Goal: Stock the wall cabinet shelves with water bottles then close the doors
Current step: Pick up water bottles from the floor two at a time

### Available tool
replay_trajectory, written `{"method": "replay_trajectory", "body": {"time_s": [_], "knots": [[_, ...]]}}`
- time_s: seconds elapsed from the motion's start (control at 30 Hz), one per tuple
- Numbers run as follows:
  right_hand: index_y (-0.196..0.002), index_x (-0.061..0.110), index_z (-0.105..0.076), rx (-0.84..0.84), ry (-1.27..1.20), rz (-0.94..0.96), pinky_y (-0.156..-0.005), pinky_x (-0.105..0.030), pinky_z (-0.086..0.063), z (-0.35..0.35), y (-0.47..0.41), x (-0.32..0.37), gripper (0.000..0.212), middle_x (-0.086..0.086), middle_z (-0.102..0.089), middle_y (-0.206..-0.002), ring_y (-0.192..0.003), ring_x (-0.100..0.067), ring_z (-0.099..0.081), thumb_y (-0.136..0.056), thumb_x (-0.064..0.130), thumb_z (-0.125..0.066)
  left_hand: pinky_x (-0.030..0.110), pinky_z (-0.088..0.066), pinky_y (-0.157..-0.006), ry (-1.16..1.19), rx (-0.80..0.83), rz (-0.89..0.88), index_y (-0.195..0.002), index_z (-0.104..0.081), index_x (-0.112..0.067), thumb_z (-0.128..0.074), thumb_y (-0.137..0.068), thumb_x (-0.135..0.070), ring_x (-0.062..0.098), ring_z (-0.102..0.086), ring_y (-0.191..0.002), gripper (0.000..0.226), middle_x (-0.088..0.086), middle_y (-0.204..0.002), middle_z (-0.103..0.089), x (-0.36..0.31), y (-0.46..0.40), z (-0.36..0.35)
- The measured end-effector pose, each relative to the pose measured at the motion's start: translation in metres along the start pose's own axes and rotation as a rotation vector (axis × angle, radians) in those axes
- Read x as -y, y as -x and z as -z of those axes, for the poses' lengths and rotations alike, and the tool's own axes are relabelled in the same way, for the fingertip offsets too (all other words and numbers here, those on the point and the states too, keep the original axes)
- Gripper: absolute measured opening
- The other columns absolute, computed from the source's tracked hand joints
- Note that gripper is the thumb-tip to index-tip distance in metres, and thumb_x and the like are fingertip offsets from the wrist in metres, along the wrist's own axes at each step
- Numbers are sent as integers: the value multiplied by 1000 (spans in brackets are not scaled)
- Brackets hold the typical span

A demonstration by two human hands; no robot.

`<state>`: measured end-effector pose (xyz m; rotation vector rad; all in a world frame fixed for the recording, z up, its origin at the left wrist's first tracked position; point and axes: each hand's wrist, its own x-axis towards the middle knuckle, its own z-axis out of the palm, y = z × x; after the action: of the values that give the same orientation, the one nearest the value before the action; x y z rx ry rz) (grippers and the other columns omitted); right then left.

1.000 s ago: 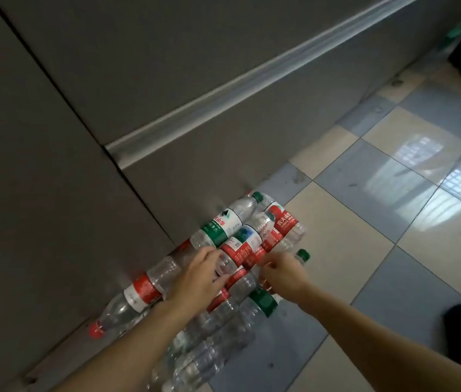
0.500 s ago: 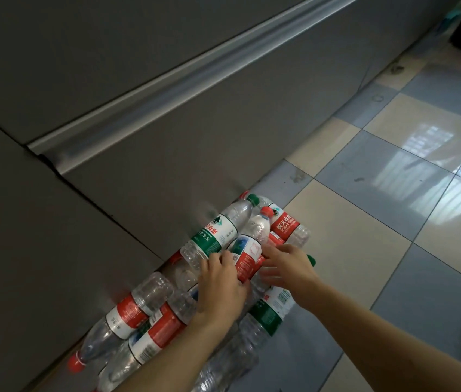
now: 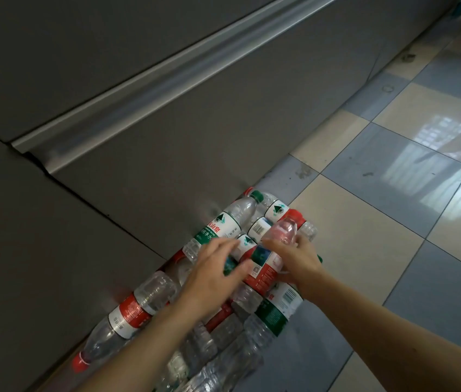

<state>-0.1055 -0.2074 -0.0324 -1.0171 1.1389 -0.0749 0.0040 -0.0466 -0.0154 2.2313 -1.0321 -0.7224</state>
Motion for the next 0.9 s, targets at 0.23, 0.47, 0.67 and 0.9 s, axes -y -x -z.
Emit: {"method": "replay_trajectory", "body": {"time_s": [0.23, 0.47, 0.67, 0.9], "knots": [[-135, 25, -47, 63, 2, 92, -63, -40, -63, 19, 3, 9, 60, -11, -68, -115, -88, -30, -76, -84, 27, -80, 36, -37, -113, -411, -114, -34, -151, -38, -16, -53, -102, -42, 15, -27, -142, 57, -1, -155, -33, -3, -49, 7], [-132, 30, -47, 90, 44, 118, -55, -32, -60, 40, 2, 7, 61, -6, -69, -107, -74, -21, -77, -82, 23, -82, 37, -45, -104, -583, -197, -144, -143, -48, -16, -58, -97, -40, 22, -45, -127, 53, 4, -143, -49, -4, -39, -11], [-137, 32, -46, 71, 76, 130, -57, -34, -61, 58, 2, 4, 65, -1, -68, -107, -77, -20, -77, -82, 25, -81, 36, -47, -97, -574, -156, -92, -146, -41, -18, -67, -89, -52, 23, -48, -121, 72, 3, -137, -48, -3, -43, -12], [-146, 31, -41, 58, 79, 127, -55, -31, -60, 67, 6, 1, 78, -2, -68, -110, -74, -16, -77, -81, 25, -82, 42, -48, -95, -403, 43, 80, -152, -28, -22, -72, -82, -58, 26, -48, -131, 90, 6, -144, -49, -11, -61, -34]]}}
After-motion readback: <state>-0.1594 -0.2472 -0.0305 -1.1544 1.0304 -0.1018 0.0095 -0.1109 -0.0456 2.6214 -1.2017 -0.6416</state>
